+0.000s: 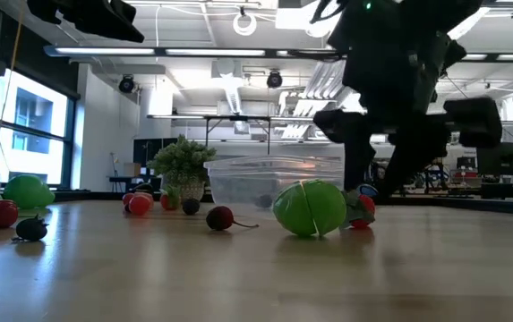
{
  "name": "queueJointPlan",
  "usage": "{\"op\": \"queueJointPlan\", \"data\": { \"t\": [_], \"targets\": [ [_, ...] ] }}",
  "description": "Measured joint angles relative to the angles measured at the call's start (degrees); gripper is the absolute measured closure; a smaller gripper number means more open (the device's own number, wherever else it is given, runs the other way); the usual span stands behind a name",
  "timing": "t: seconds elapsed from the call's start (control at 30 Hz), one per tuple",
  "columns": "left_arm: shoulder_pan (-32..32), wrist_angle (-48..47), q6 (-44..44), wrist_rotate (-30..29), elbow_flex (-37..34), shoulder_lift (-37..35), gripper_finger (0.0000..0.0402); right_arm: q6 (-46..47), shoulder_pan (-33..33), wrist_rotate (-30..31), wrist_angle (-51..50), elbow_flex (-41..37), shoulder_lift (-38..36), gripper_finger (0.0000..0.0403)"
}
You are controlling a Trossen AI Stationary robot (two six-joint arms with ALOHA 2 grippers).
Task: Pick and placing Produce into tupperware
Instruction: Put the red strawberry into the transparent bin
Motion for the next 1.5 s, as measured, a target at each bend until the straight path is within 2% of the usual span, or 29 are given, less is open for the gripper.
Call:
{"op": "queueJointPlan", "data": {
  "t": [0.13,0.9,1.5],
  "targets": [
    [0.02,0.0,0.0,0.0,0.0,-0.02,0.0401,-1.33,0.0,2.96,0.91,0.0,2.18,0.0233],
    [0.0,0.02,0.0,0.02,0.0,-0.02,0.0401,-2.51,0.09,-2.84,5.3,0.0,4.37,0.0233],
    [0.0,0.01,0.0,0.02,0.0,-0.01,0.0401,-2.09,0.1,-3.04,6.56,0.07,5.61,0.0233]
  ]
}}
